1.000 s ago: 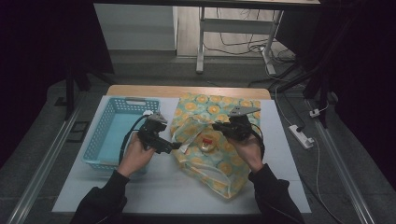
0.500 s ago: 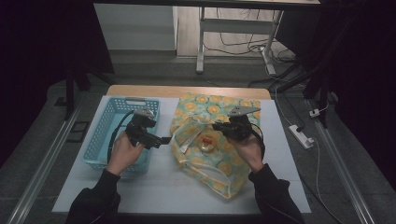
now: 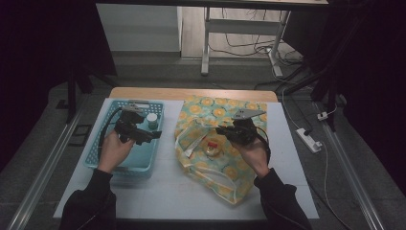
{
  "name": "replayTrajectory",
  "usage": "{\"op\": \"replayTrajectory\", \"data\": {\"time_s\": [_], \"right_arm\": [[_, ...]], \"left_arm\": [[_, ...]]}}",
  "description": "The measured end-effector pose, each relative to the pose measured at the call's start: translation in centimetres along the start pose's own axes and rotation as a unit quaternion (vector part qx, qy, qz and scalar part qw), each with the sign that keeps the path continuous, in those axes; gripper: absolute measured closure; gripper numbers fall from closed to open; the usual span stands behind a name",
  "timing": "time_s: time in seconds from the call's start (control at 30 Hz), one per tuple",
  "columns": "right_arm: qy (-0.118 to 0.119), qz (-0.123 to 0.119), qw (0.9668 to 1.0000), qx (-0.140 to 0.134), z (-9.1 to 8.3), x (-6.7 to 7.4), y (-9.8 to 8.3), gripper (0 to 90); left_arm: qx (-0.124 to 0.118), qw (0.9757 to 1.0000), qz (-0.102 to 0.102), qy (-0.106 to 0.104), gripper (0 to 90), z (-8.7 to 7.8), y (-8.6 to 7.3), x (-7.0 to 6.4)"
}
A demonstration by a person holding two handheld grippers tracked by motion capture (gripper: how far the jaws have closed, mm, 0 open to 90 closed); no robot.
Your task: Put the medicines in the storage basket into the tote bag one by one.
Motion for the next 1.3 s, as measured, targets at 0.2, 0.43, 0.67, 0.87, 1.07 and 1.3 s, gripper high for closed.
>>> {"op": "replayTrajectory", "data": {"time_s": [0.2, 0.43, 0.67, 0.87, 1.07, 1.3], "right_arm": [[-0.002, 0.0, 1.0, 0.001, -0.1, -0.1, -0.1, 90.0], [-0.003, -0.001, 1.0, 0.001, -0.1, -0.2, 0.0, 90.0], [-0.002, -0.001, 1.0, 0.001, -0.1, -0.1, 0.0, 90.0], [-0.002, -0.001, 1.0, 0.0, -0.2, -0.1, 0.0, 90.0], [-0.001, -0.002, 1.0, -0.001, -0.2, -0.1, 0.0, 90.0], [0.0, -0.003, 1.0, -0.002, -0.2, -0.1, 0.1, 90.0]], "left_arm": [[0.016, 0.9996, -0.019, 0.014, 0.0, 0.5, 0.0, 2.2], [0.036, 0.9986, -0.02, 0.034, 0.0, 2.2, 0.8, 4.0], [0.061, 0.9962, -0.007, 0.062, 0.0, 4.0, 1.6, 5.5], [0.08, 0.9939, -0.01, 0.076, 0.0, 5.4, 2.2, 6.5], [0.095, 0.992, -0.01, 0.083, 0.3, 6.4, 2.6, 7.0], [0.109, 0.9894, -0.003, 0.096, 9.8, 7.5, 2.7, 7.2]]}}
Point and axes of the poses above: each handheld gripper's, and its own axes: z roughly forward along the jaws, y roughly out of its top, x roughly to its left, the point moved 5 cm from there along z, roughly forward along the jaws, and after that the axes turned 10 degrees about -z, right-handed, at the moved point
